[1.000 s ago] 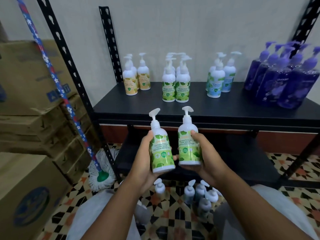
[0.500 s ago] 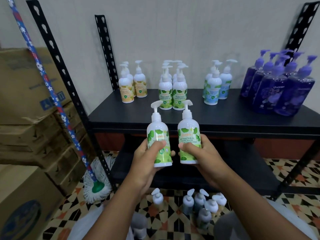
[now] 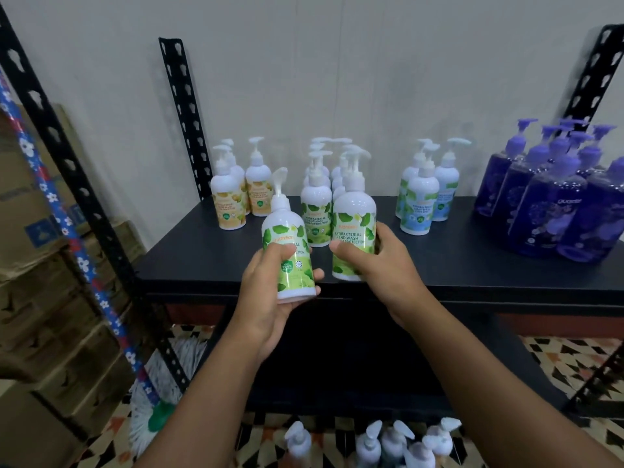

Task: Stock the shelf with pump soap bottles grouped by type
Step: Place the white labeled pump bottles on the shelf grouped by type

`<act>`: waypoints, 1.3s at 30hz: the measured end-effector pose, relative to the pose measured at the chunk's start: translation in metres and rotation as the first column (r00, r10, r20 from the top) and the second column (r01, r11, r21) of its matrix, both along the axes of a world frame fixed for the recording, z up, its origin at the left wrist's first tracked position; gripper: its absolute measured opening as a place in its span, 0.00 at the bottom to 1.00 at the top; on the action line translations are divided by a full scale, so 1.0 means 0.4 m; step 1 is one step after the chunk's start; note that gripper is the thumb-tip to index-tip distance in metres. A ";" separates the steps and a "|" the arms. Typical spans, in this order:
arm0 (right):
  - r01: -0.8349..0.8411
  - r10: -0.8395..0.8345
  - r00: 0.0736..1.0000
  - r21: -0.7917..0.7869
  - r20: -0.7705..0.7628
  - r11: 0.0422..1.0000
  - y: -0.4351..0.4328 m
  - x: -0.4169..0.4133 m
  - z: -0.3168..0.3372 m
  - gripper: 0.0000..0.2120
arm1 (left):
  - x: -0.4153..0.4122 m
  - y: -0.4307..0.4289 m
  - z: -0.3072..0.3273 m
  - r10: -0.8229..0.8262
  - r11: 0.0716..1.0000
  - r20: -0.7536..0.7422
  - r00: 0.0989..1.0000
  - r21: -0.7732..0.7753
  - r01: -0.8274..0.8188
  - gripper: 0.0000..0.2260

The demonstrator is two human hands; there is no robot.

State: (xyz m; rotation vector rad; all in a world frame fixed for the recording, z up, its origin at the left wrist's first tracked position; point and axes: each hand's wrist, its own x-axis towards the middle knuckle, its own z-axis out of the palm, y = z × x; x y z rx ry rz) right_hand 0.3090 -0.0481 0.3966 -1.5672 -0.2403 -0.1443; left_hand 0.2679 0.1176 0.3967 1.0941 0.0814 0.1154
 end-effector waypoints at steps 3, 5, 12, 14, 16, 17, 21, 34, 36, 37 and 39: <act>0.017 -0.014 0.999 -0.072 0.040 0.997 -0.008 0.024 -0.019 0.17 | 0.010 0.011 -0.017 -0.004 1.000 -0.024 1.000 0.011 0.004 0.16; 0.048 -0.036 0.996 -0.155 0.081 0.987 -0.016 0.036 -0.034 0.18 | 0.016 0.013 -0.021 -0.005 1.000 -0.033 0.999 0.021 0.005 0.16; 0.088 -0.067 0.994 -0.278 0.083 0.957 -0.029 0.057 -0.055 0.30 | 0.018 0.005 -0.022 -0.006 1.000 -0.024 1.000 0.007 0.006 0.16; 0.107 -0.089 0.993 -0.282 0.074 0.953 -0.033 0.059 -0.062 0.36 | 0.016 0.002 -0.022 -0.004 1.000 -0.025 1.000 0.002 0.004 0.15; 0.149 -0.126 0.988 -0.330 0.092 0.932 -0.034 0.061 -0.072 0.40 | 0.015 0.000 -0.022 -0.003 1.000 -0.027 1.000 -0.003 0.003 0.15; 0.174 -0.147 0.984 -0.360 0.101 0.916 -0.032 0.061 -0.076 0.41 | 0.014 -0.001 -0.023 -0.003 1.000 -0.027 1.000 -0.004 0.003 0.15; 0.225 -0.194 0.974 -0.394 0.117 0.891 -0.029 0.065 -0.078 0.38 | 0.009 -0.004 -0.026 -0.010 1.000 -0.026 1.000 -0.005 0.010 0.14; 0.293 -0.257 0.956 -0.455 0.141 0.841 -0.013 0.095 -0.077 0.31 | 0.013 -0.005 -0.035 -0.025 1.000 -0.040 0.999 -0.007 0.024 0.16; 0.296 -0.259 0.955 -0.468 0.142 0.833 -0.012 0.096 -0.074 0.31 | 0.014 -0.006 -0.036 -0.026 1.000 -0.043 0.999 -0.007 0.026 0.15; 0.296 -0.260 0.955 -0.474 0.141 0.829 -0.011 0.098 -0.072 0.31 | 0.014 -0.005 -0.037 -0.026 1.000 -0.043 0.999 -0.007 0.026 0.15; 0.294 -0.261 0.956 -0.485 0.136 0.824 -0.009 0.099 -0.069 0.31 | 0.013 -0.005 -0.038 -0.026 1.000 -0.042 0.999 -0.007 0.026 0.15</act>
